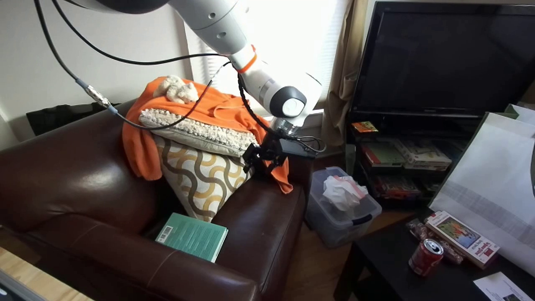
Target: Pick up the book and place it on the right arm rest of the brown couch
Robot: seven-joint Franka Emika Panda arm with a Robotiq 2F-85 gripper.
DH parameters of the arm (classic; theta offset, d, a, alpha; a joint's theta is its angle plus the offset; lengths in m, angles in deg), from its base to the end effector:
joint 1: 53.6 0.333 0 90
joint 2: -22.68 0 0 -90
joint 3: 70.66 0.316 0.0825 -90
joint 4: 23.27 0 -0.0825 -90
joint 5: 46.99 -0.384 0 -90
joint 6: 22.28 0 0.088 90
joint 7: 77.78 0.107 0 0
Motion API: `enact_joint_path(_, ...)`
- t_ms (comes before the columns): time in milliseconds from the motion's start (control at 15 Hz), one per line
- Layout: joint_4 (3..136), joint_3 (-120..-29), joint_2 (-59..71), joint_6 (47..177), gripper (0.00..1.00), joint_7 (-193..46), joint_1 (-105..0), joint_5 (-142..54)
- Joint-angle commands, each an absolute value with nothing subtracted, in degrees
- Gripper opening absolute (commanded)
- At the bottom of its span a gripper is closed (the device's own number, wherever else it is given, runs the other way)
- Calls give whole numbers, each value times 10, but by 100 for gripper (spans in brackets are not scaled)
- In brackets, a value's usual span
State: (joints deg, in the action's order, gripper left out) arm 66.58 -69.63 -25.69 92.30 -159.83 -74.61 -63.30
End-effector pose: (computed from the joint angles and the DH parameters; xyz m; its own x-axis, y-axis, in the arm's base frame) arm 0.6145 -0.2064 0.1185 0.6356 0.7590 0.1409 0.7278 -0.5283 -0.4373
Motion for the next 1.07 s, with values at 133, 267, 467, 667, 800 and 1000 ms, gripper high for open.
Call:
enact_joint_path(133,549,-665,-366,825,100,-1638,-757,-631)
enact_joint_path(267,494,-653,-423,776,100,-1656,-753,-631)
enact_joint_path(467,420,-641,-505,698,100,-1664,-748,-631)
enact_joint_path(667,348,-645,-582,645,100,-1614,-734,-637)
enact_joint_path(800,305,-649,-621,661,100,-1559,-734,-651)
enact_joint_path(1000,261,-649,-654,691,100,-1484,-730,-650)
